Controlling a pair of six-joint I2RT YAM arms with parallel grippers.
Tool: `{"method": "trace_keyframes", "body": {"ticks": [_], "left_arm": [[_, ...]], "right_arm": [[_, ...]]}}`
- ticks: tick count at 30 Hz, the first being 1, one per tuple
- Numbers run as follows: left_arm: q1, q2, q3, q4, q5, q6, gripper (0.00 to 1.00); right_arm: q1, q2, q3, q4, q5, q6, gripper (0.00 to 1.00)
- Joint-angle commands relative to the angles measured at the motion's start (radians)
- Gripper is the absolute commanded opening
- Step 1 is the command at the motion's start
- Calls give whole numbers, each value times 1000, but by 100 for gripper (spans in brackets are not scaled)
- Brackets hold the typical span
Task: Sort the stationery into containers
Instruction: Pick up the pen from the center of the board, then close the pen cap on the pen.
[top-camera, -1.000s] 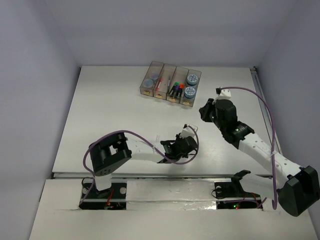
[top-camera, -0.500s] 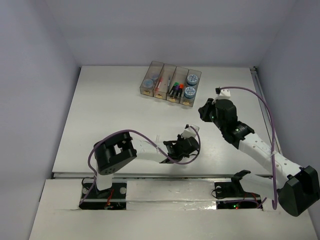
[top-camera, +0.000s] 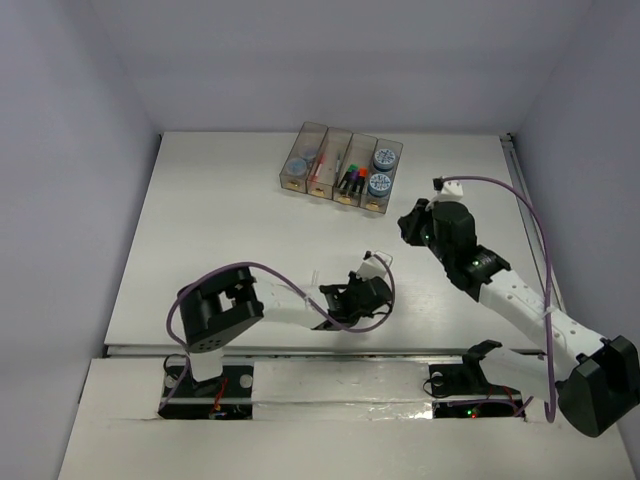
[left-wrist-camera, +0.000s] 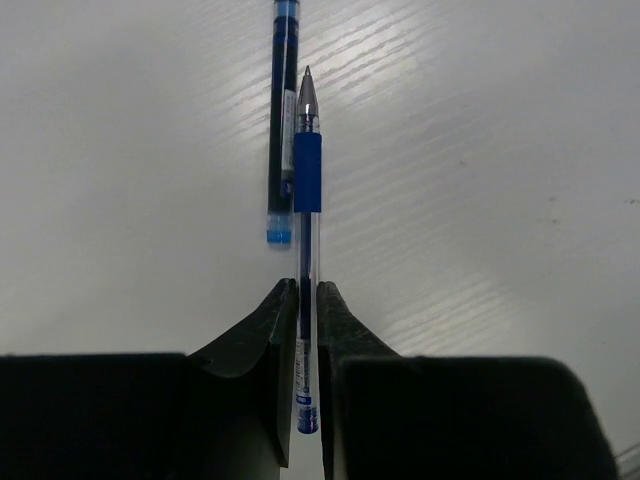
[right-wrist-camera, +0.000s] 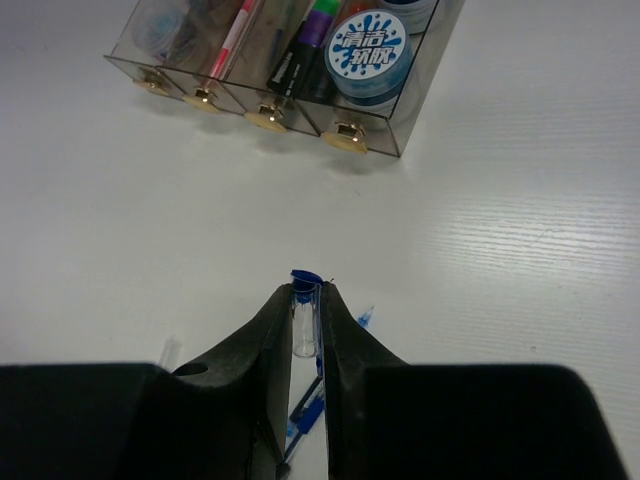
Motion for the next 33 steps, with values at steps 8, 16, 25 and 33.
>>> {"method": "trace_keyframes", "body": {"ticks": [8,16,25,33], "left_arm": [[-14,-366,-129,76,-41,-57,0],[-4,-555,-255,257,-116,-16,0],[28,-618,-286,360,-147,97,0],[28,-626,-283,391,-152,154,0]], "right_arm": [[-5,-81,-3,109,24,47,8],[-5,-73,-46,366,-63,265,9],[-5,30,-41,520,-217,443,8],[-5,40,-51,527,-266,472,8]]}}
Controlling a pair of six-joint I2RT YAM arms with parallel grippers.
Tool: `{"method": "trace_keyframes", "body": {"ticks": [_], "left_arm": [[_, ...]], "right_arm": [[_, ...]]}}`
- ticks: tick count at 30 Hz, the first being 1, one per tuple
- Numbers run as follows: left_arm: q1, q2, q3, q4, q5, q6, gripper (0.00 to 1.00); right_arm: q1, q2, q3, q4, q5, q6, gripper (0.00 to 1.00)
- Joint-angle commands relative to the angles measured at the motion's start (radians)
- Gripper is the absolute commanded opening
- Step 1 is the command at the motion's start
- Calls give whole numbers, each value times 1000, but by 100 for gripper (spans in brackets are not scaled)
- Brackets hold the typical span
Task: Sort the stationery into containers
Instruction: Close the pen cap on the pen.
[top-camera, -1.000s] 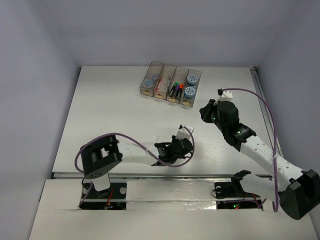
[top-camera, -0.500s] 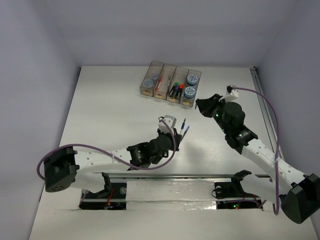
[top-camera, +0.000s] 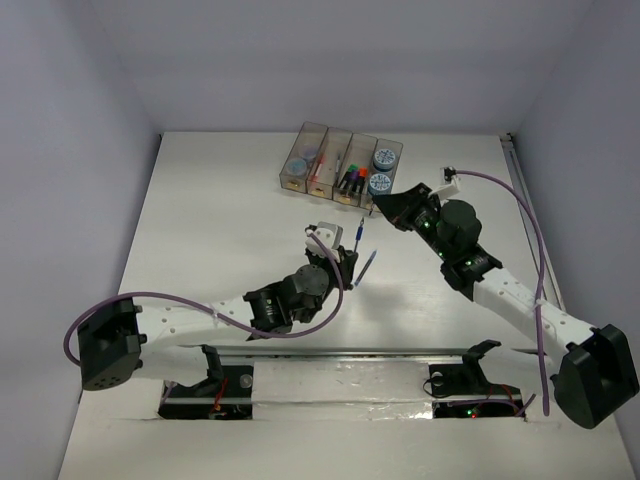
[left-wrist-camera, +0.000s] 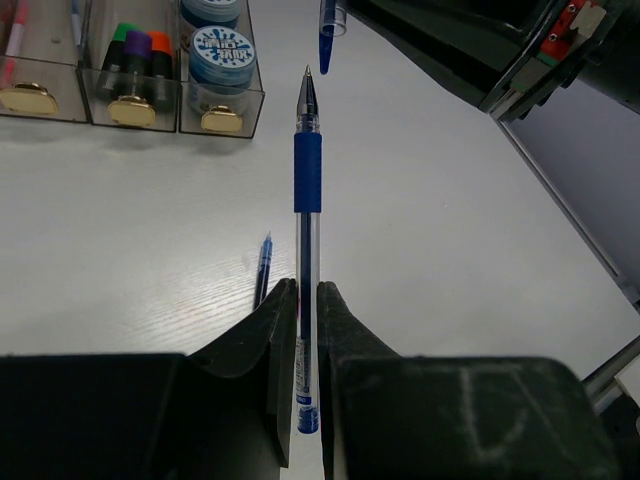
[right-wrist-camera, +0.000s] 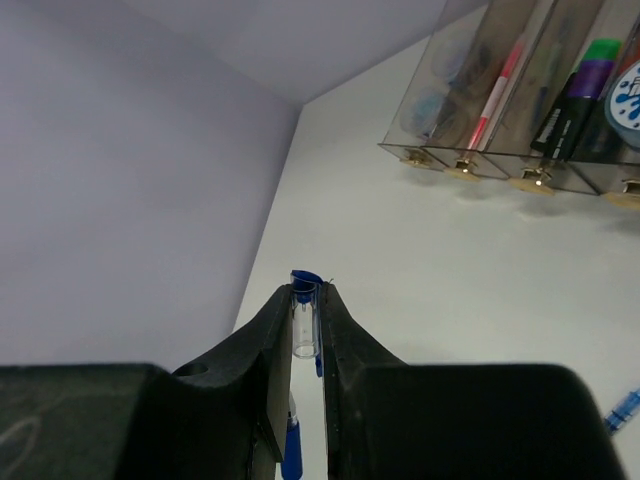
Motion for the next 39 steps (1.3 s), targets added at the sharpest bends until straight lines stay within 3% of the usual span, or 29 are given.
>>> {"method": "trace_keyframes", "body": {"ticks": [1,39], "left_arm": [[3,-19,0,64,-8,45,0],[22,19,48,33,21,51,0]], "right_arm": [[-5,-3,-1,80,-44,29,8],[-5,16,44,47,-136,-25,8]]}}
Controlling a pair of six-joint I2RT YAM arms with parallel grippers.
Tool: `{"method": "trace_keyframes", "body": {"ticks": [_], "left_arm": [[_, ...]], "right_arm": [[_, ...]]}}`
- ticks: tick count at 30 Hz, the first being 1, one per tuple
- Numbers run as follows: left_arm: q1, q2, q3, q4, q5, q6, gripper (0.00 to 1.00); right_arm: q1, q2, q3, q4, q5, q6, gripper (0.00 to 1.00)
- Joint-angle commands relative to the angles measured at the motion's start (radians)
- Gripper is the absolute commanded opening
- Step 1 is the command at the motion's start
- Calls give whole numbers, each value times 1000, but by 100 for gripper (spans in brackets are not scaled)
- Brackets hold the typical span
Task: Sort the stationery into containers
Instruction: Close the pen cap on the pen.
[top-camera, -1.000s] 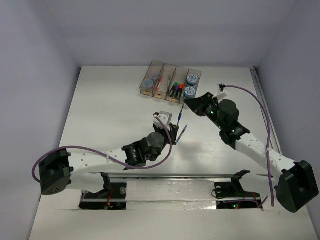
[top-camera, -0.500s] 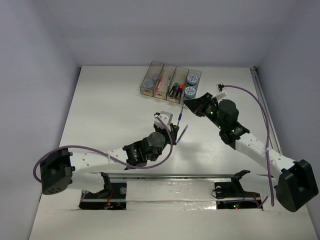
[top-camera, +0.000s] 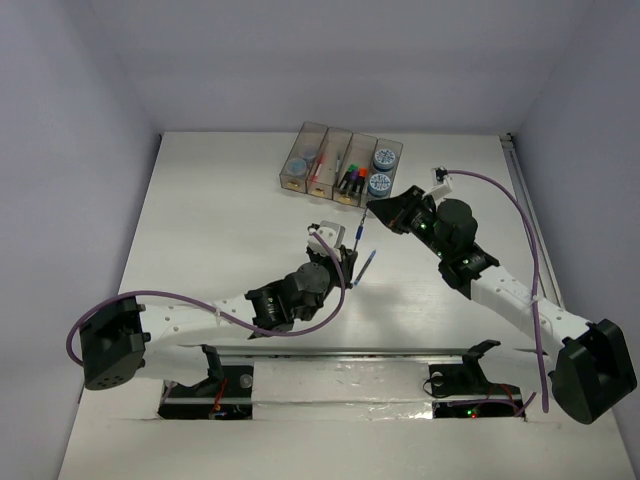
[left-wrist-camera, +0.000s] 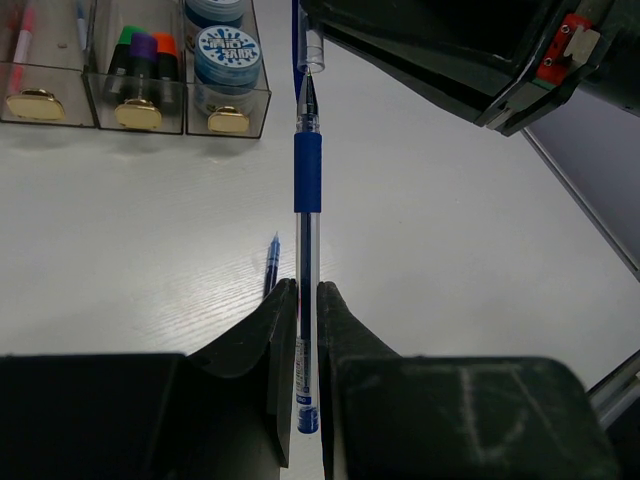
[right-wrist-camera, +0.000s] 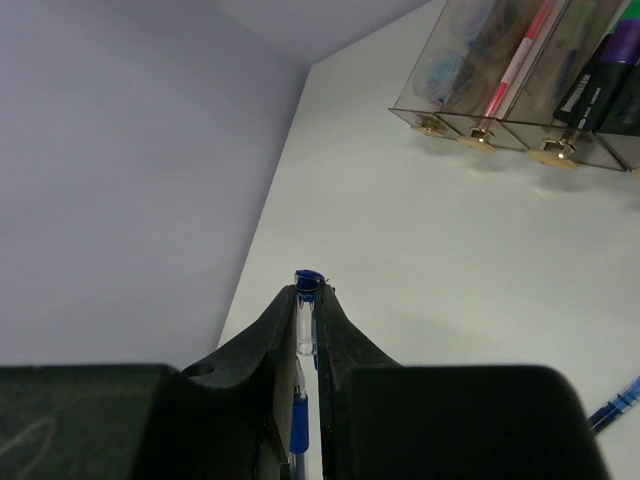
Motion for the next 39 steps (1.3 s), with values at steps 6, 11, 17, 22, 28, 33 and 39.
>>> {"method": "trace_keyframes", "body": {"ticks": [6,11,17,22,28,33,39], "left_arm": [[5,7,47,27,11,8,0],[5,7,48,28,15,11,0],[14,4,48,28,9,10,0],[14,-4,51,36,14,22,0],[14,-2,51,36,17,21,0],[14,-8,54,37,20,25,0],[14,-16,51,40,29,25,0]], "right_arm": [[-5,-8,48,52,-15,-20,8],[-5,-8,51,52,-18,-21,8],[-5,-17,63,43,-20,-37,8],[-5,-14,60,38,-13,-40,8],[-5,-11,60,35,-17,-43,8],[-5,-8,57,32,-14,-46,8],[-5,-3,51,35,-13,-46,8]]}}
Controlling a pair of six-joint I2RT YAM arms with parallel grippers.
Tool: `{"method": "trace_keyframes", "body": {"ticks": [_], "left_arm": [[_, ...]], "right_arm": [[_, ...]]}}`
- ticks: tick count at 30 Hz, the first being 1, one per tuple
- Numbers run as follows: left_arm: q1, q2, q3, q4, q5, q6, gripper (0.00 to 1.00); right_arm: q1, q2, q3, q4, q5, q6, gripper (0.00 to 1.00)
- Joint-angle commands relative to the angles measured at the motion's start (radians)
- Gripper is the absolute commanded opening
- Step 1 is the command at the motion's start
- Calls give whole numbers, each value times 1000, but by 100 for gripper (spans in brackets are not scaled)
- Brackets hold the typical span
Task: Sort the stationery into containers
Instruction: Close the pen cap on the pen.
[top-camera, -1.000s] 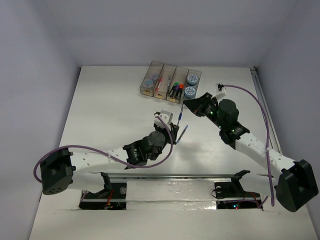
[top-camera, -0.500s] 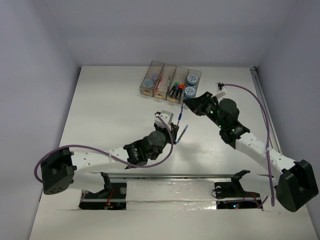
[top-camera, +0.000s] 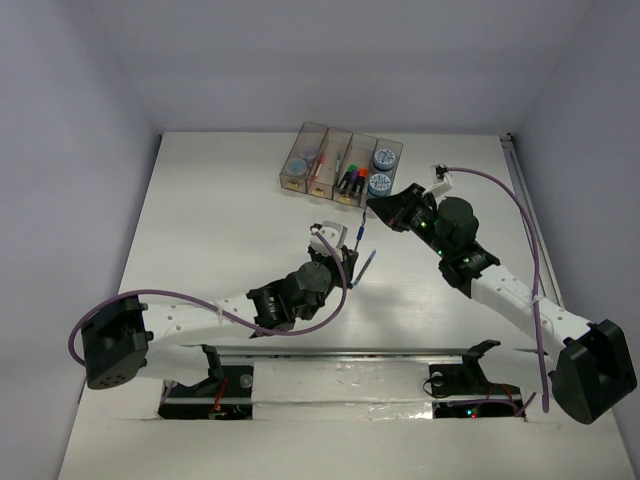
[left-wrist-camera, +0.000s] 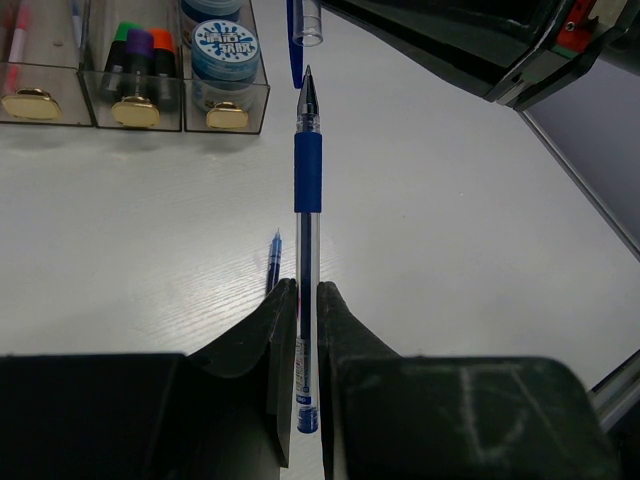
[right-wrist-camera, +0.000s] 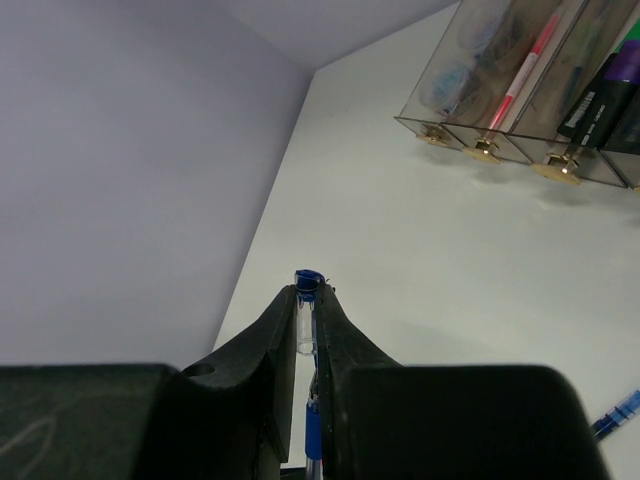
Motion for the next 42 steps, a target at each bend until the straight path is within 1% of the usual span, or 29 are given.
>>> {"method": "trace_keyframes", "body": {"ticks": [1,20,42], "left_arm": [[7,-29,49,42,9,13,0],[7,-60,48,43,9,27,0],[7,-30,71,22,-14,38,0]], "right_arm": [[-5,-3,34,35,-7,-18,8],[-5,6,26,43,-7,-18,8],[4,-23,14,60,-9,-19,8]]}}
